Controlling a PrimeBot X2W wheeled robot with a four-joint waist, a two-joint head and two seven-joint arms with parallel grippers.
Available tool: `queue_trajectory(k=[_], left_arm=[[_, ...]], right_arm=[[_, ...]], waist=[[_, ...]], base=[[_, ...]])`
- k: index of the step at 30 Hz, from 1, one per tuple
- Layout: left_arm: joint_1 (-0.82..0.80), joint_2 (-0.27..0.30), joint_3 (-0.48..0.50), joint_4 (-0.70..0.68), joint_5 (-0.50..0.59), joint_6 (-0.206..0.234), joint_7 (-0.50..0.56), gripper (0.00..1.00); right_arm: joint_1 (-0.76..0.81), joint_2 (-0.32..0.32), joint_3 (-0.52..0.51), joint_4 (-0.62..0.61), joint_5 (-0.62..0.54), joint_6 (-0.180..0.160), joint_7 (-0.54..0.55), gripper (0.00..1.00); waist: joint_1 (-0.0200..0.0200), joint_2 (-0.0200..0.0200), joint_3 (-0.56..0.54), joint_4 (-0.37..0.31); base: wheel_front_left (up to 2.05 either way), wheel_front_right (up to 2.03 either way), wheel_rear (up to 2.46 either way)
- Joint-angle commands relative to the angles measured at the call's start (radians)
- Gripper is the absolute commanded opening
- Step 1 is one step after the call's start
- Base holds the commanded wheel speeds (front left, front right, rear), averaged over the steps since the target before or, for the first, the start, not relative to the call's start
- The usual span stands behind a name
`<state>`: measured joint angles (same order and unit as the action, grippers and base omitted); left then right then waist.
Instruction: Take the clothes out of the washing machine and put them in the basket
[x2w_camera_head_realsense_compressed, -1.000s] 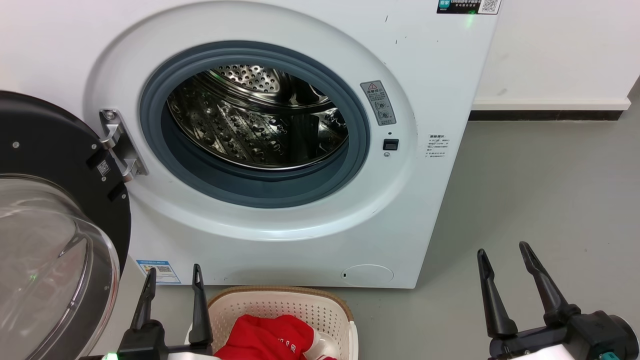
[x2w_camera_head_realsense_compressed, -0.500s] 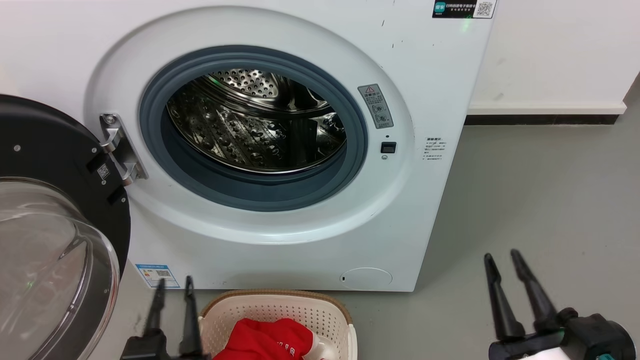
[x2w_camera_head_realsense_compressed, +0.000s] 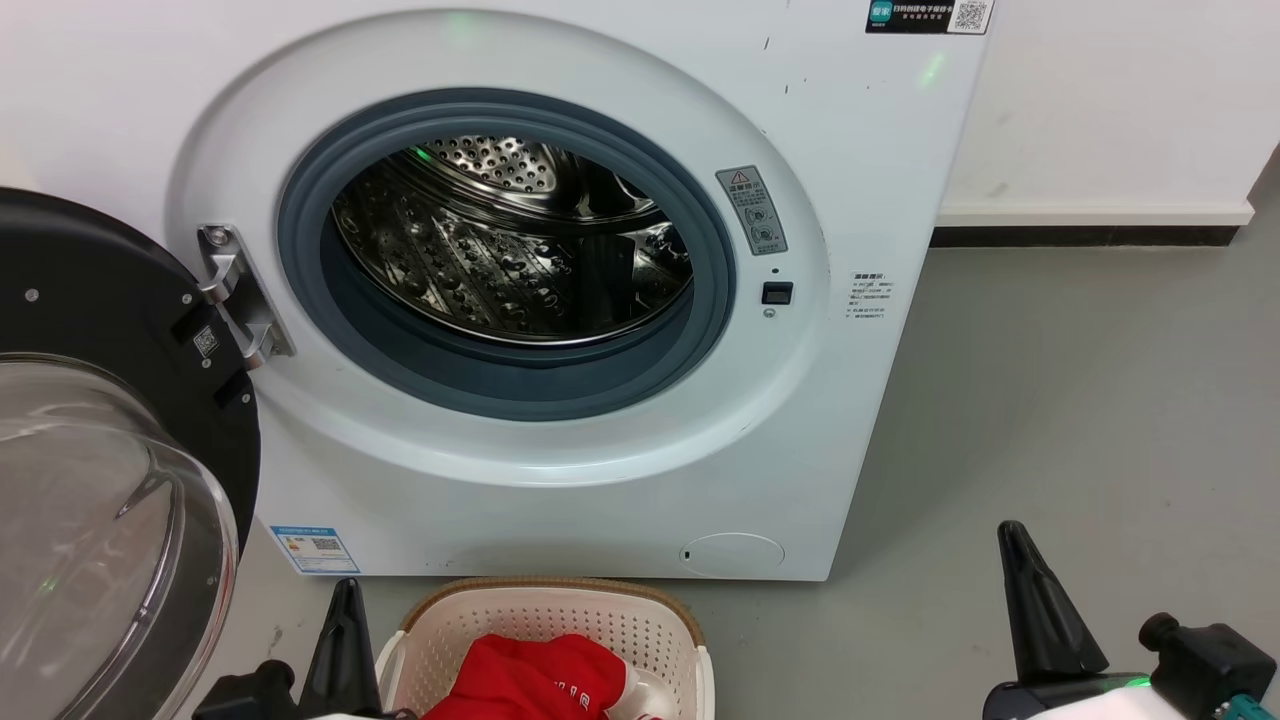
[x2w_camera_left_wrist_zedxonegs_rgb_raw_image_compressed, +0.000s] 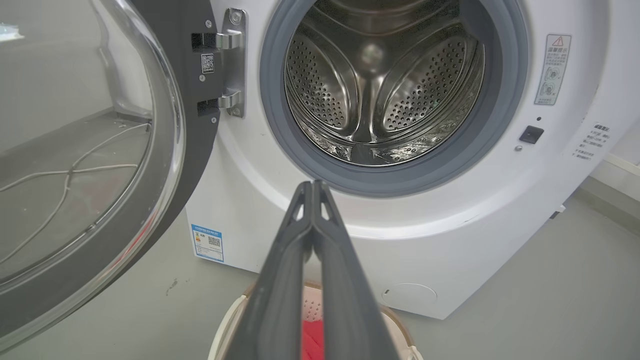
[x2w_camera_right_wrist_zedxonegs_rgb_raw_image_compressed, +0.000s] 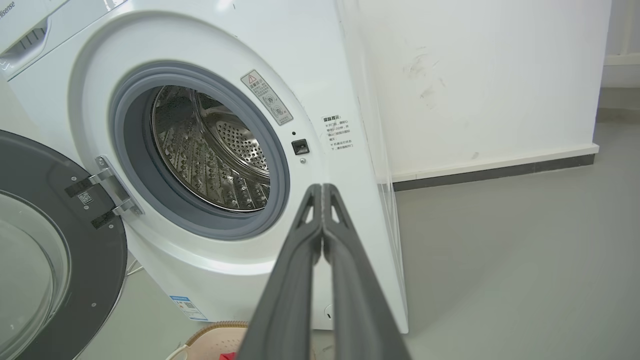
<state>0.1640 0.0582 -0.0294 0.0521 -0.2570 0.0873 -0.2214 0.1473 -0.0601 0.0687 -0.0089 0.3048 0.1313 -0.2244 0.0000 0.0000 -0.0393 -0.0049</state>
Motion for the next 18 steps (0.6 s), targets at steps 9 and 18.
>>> queue_trajectory(k=[9, 18], left_arm=[[-0.063, 0.016, 0.005, 0.021, -0.208, -0.035, 0.035, 0.00], [-0.093, 0.022, 0.011, 0.047, -0.369, -0.060, 0.064, 0.00]], right_arm=[[-0.061, -0.016, -0.011, 0.025, 0.205, 0.000, 0.033, 0.00], [-0.088, -0.022, -0.020, 0.054, 0.361, 0.000, 0.063, 0.00]], waist=[[0.0000, 0.0000, 0.003, 0.000], [0.0000, 0.0000, 0.007, 0.001]], base=[[0.00, 0.00, 0.00], [0.00, 0.00, 0.00]])
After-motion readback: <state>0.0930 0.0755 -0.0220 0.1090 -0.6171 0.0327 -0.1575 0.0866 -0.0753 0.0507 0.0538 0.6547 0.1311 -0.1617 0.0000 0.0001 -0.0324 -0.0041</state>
